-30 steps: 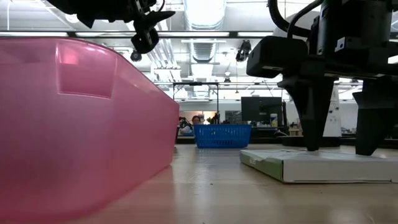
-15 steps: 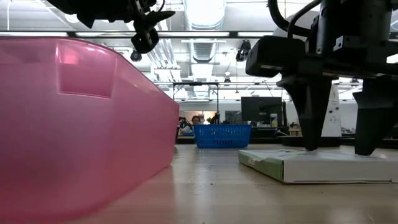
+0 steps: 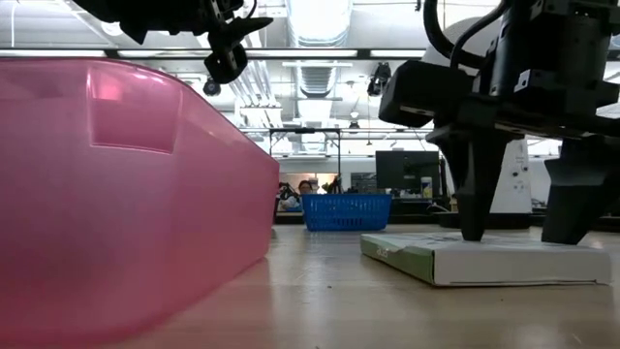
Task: Pick and place items into bin
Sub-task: Put the white card reader box into the black basket
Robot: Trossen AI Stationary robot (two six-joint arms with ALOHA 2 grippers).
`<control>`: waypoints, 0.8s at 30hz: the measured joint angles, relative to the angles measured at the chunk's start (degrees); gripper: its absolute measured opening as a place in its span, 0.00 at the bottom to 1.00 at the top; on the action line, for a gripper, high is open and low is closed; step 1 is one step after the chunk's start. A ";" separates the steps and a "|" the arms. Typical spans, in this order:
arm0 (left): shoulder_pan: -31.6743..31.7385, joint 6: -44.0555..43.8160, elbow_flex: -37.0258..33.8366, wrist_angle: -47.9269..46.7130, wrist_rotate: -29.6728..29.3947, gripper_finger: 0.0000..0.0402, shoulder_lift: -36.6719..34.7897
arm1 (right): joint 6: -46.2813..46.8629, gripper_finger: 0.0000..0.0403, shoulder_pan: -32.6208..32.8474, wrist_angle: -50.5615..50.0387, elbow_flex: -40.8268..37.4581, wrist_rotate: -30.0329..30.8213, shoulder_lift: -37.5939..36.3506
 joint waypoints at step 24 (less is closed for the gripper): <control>0.00 0.04 0.00 0.04 0.00 0.31 0.00 | -5.58 0.16 -0.11 4.48 -2.79 -3.00 -0.04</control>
